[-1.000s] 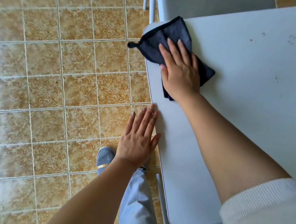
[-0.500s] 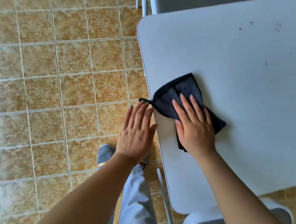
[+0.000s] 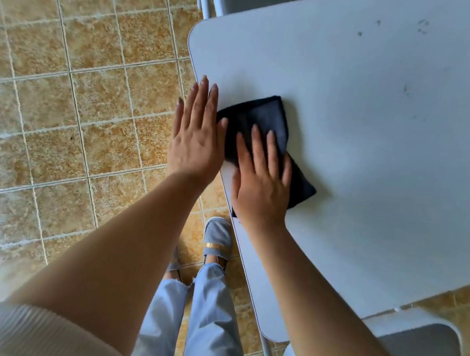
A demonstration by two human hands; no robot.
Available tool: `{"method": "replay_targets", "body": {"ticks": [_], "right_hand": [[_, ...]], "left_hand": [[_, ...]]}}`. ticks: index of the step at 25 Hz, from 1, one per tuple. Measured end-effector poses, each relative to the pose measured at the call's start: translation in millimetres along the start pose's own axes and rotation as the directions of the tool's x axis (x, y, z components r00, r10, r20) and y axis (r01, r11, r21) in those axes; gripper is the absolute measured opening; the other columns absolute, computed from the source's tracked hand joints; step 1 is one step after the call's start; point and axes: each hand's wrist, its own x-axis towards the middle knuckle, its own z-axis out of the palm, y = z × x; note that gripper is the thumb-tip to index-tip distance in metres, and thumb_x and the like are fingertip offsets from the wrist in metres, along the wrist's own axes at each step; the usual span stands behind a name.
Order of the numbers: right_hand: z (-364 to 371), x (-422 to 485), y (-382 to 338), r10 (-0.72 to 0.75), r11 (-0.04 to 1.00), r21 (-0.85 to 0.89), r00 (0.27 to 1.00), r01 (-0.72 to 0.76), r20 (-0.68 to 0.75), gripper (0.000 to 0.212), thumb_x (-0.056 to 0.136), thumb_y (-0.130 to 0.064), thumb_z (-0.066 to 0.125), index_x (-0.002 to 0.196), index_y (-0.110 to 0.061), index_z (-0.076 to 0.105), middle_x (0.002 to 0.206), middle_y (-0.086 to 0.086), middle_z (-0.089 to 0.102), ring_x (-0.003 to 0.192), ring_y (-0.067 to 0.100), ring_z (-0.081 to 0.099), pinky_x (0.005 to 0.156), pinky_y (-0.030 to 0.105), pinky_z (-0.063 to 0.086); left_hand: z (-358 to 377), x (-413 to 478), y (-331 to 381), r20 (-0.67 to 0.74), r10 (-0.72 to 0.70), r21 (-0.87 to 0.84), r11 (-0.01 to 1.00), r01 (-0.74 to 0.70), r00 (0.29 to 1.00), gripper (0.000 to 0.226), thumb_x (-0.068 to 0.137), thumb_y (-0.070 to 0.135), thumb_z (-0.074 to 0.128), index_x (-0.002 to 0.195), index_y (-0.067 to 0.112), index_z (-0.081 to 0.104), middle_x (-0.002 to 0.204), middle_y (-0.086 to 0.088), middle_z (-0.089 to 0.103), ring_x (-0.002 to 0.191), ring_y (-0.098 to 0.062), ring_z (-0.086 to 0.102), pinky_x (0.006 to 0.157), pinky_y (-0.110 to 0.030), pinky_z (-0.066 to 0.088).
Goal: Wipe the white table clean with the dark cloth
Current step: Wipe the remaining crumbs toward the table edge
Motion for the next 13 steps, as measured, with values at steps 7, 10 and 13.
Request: {"method": "replay_targets", "body": {"ticks": [7, 10, 13], "right_hand": [[-20, -65, 81, 0.038, 0.997, -0.071, 0.998, -0.034, 0.049, 0.051, 0.102, -0.033, 0.038, 0.152, -0.024, 0.038, 0.160, 0.001, 0.033, 0.148, 0.025, 0.031, 0.110, 0.049, 0.037], [-10, -12, 92, 0.320, 0.942, -0.088, 0.946, -0.325, -0.057, 0.050, 0.102, -0.035, 0.040, 0.150, -0.024, 0.041, 0.159, 0.002, 0.036, 0.147, 0.026, 0.034, 0.109, 0.048, 0.036], [3, 62, 74, 0.452, 0.891, 0.009, 0.884, -0.454, -0.121, 0.050, 0.098, -0.033, 0.044, 0.148, -0.024, 0.045, 0.157, 0.003, 0.040, 0.146, 0.027, 0.036, 0.109, 0.051, 0.037]], "left_hand": [[23, 36, 13, 0.052, 0.033, 0.004, 0.999, -0.033, 0.998, 0.056, 0.104, 0.034, 0.023, 0.155, 0.013, 0.014, 0.163, -0.004, 0.009, 0.150, -0.017, 0.003, 0.122, -0.033, -0.002], [28, 36, 10, 0.024, 0.041, 0.010, 0.999, -0.041, 0.999, 0.056, 0.104, 0.033, 0.024, 0.155, 0.012, 0.015, 0.163, -0.005, 0.011, 0.150, -0.018, 0.005, 0.122, -0.035, -0.001], [30, 35, 10, 0.011, 0.041, 0.021, 0.999, -0.041, 0.999, 0.056, 0.104, 0.032, 0.024, 0.155, 0.011, 0.017, 0.163, -0.006, 0.013, 0.150, -0.018, 0.007, 0.123, -0.037, 0.003]]}}
